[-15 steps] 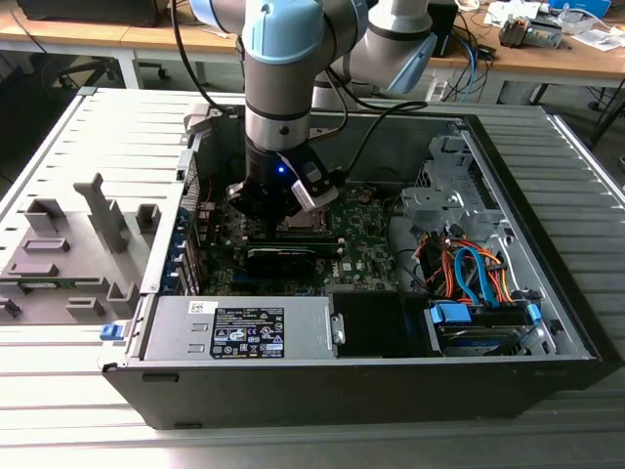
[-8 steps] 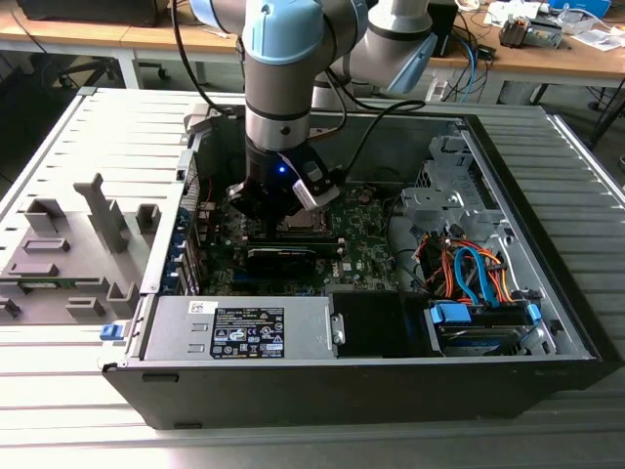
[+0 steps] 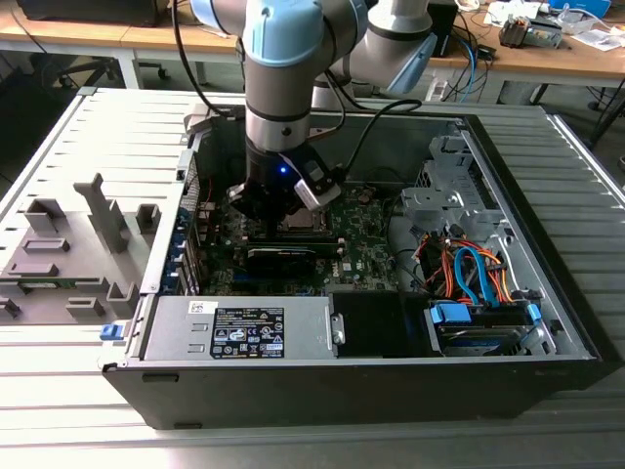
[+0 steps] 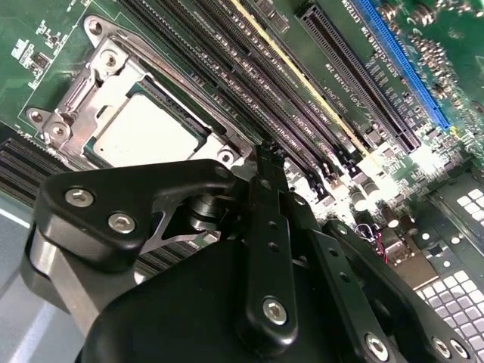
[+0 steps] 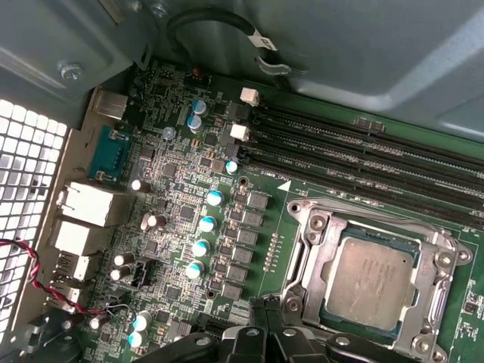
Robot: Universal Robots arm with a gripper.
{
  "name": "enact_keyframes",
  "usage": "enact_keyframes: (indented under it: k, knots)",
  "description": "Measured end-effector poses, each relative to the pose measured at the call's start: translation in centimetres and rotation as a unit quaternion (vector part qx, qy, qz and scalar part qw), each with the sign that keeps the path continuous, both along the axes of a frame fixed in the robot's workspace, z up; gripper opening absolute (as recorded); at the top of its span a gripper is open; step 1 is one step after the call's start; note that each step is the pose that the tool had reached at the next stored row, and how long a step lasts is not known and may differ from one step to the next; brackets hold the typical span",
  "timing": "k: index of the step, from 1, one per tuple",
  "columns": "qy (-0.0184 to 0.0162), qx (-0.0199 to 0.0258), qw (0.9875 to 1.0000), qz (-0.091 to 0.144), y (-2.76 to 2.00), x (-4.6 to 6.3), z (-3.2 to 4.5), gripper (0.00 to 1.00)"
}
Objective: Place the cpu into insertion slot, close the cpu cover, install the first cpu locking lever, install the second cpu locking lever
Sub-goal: 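Install the second cpu locking lever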
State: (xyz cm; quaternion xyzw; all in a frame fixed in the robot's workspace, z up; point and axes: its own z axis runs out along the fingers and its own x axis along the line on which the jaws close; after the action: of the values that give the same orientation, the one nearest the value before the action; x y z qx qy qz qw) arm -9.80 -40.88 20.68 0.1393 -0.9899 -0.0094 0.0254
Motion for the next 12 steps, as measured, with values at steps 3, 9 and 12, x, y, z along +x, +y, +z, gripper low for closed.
enact_keyframes:
  k: [3,9,12]
  knots:
    - [0.0,0.0012,1.0,0.001,-0.05,0.0,-0.17,0.11]
    - [-0.0002,0.0018,1.0,0.001,-0.13,0.1,-0.35,0.11]
    - [-0.0001,0.0017,1.0,0.001,-0.12,0.1,0.92,0.11]
